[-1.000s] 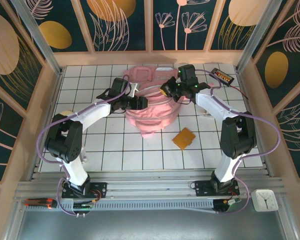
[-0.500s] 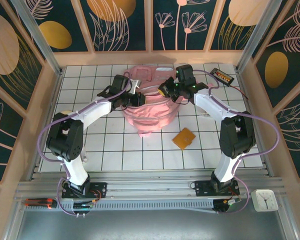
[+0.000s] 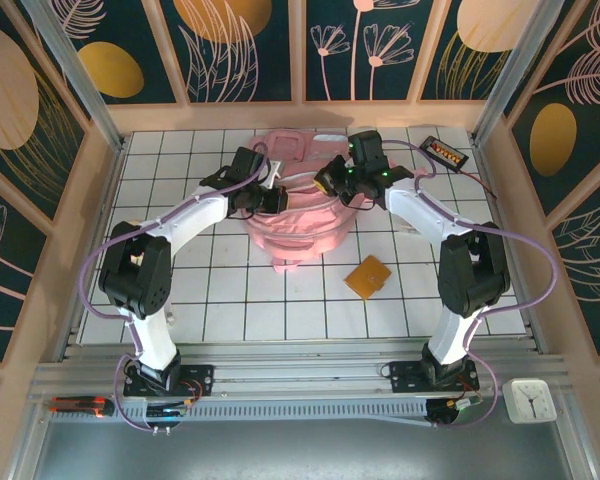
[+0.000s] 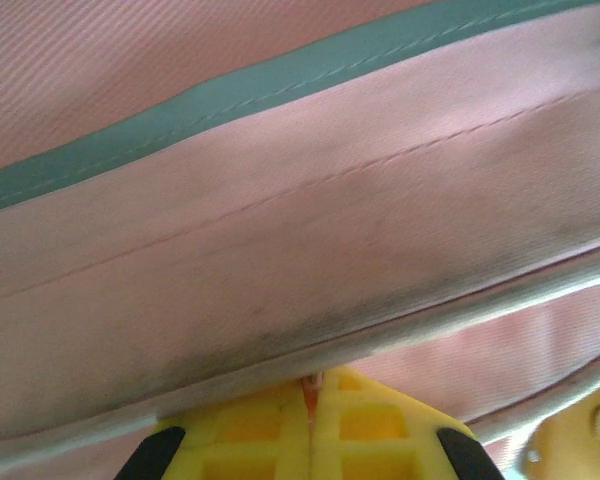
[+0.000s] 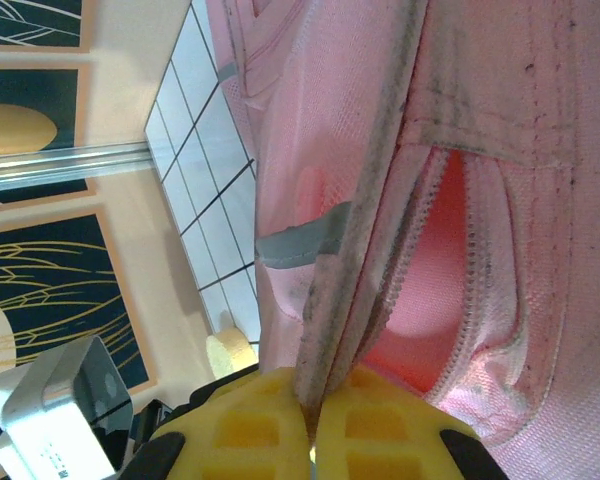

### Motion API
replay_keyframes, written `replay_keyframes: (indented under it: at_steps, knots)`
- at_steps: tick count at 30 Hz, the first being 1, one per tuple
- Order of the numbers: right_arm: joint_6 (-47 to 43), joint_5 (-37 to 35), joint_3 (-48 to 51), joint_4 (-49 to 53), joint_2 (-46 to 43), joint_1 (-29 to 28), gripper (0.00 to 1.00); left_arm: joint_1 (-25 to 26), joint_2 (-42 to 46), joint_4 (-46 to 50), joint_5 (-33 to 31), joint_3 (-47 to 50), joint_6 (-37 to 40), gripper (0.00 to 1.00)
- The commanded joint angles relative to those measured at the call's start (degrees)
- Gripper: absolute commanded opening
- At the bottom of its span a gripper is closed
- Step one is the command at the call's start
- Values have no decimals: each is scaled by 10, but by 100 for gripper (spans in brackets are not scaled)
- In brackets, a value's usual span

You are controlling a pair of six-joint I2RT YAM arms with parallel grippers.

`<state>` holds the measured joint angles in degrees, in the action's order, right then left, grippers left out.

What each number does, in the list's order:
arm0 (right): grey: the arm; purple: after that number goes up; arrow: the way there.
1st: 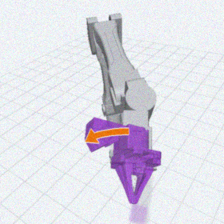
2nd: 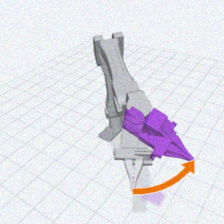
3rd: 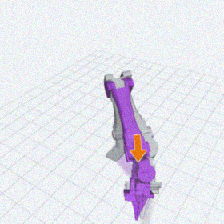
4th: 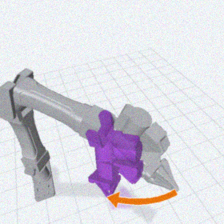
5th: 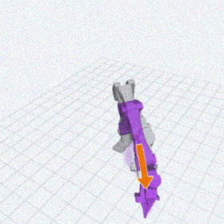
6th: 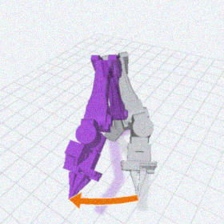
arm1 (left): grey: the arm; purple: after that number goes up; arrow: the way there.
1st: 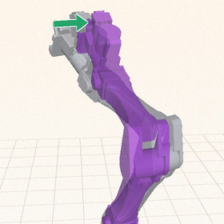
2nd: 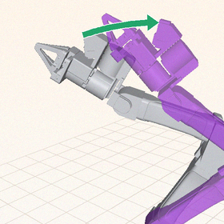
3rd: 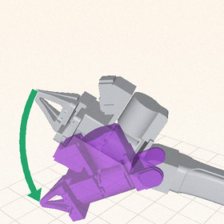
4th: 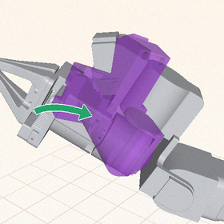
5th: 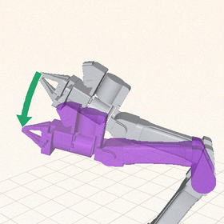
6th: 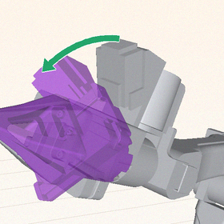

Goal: Pack books, pencil case, and school supplies into a backpack

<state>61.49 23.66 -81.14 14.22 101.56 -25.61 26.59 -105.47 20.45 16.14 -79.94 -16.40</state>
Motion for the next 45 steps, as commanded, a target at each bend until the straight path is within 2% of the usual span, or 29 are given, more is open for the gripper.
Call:
replay_keyframes:
  at_steps: [1, 9, 20, 26, 27, 28, 30, 31, 32, 33, 37, 40, 45]
  knots:
    - [-32, 5, -37, 7, -22, -2, 0, -18, 13, 64, -116, 11, 43, 0]
    - [-50, 0, -46, 27, -29, 9, 0, -75, 40, 62, -140, 49, 56, 0]
    - [-69, 21, -49, 48, -39, 23, 0, -113, 7, 41, -137, 32, 61, 0]
    - [-73, 46, -46, 40, -38, 24, 0, -116, -12, 6, -122, 14, 85, 2]
    - [-68, 50, -42, 32, -39, 23, 0, -116, -4, -1, -115, 19, 91, 7]
    - [-62, 55, -38, 20, -41, 23, 0, -116, 13, -10, -112, 30, 96, 18]
    - [-53, 69, -33, -2, -41, 24, 0, -115, 62, -39, -110, 66, 108, 51]
    - [-48, 79, -31, -16, -40, 24, 0, -115, 102, -59, -106, 91, 114, 75]
    - [-44, 88, -31, -27, -38, 23, 0, -115, 132, -82, -101, 113, 117, 92]
    - [-40, 97, -31, -38, -35, 23, 0, -114, 168, -108, -91, 137, 124, 99]
    - [-32, 124, -39, -65, -29, 23, 0, -73, 244, -165, -80, 173, 190, 99]
    - [-21, 147, -49, -82, -23, 22, 0, -24, 221, -138, -109, 144, 252, 99]
    - [-11, 164, -59, -94, -28, 17, 0, -1, 179, -142, -122, 115, 280, 99]
